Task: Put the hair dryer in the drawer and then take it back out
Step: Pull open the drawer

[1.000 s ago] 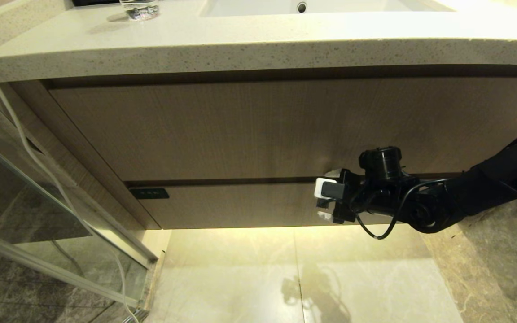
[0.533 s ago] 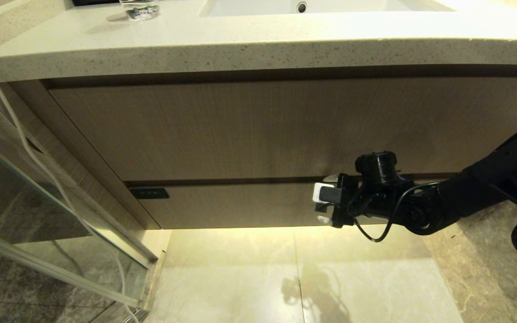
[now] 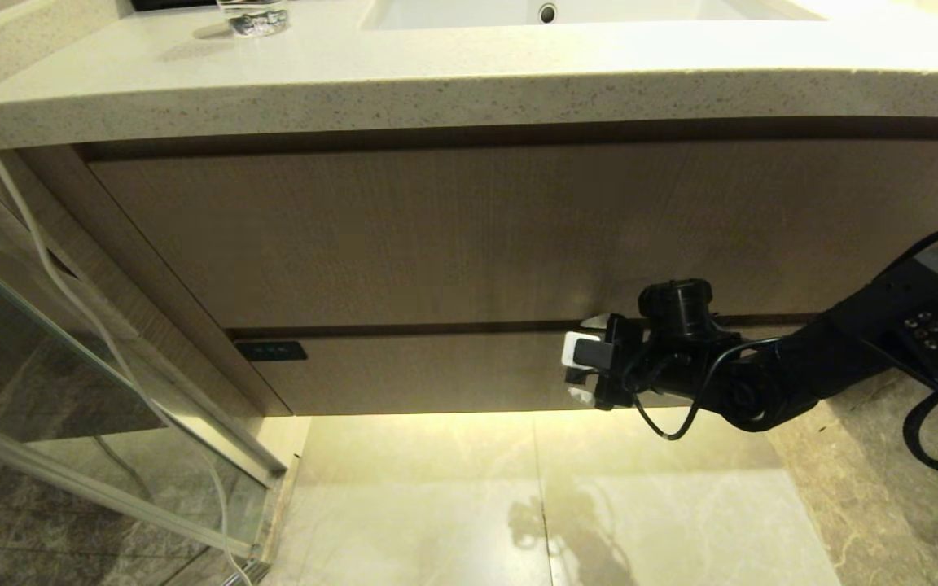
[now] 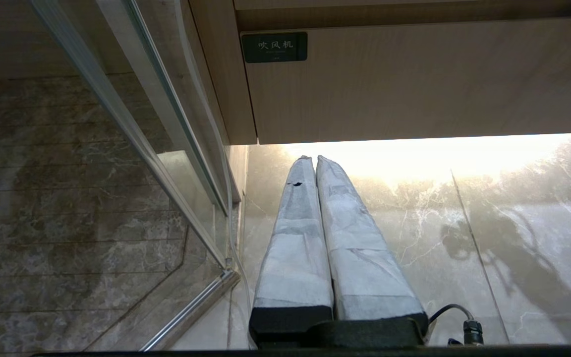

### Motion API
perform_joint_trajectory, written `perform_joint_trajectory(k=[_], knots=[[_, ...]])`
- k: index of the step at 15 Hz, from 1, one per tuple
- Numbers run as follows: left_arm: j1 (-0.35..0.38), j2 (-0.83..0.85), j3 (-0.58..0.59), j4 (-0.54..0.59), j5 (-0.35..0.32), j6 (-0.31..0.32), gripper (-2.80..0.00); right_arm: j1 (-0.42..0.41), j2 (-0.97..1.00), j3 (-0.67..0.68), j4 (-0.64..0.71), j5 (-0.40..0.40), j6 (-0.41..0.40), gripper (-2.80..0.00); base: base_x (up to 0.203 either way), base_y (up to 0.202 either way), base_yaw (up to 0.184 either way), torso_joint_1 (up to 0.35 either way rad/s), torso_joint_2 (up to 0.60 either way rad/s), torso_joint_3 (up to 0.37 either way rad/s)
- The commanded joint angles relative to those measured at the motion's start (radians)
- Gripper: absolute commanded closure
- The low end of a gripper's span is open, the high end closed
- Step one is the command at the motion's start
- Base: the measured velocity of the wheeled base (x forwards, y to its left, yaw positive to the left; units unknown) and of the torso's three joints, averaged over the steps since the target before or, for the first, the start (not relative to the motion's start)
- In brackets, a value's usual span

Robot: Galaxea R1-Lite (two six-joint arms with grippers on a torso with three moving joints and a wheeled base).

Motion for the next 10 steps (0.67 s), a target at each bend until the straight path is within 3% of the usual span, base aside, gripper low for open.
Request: perform_joint_trajectory(k=[1,10], knots=[[0.000,0.000,0.000,0.000,0.000,0.000,0.00,0.000,0.023,-0.013,-0.014,0.001,-0.006,-2.80,0.000,0.000,0.000,0.000,0.00,0.000],[0.000,0.000,0.000,0.000,0.001,0.000,0.00,-0.001,0.096,-0.054,-0.095,0.001,-0.009,-2.80,0.000,0.000,0.000,0.000,0.00,0.000]])
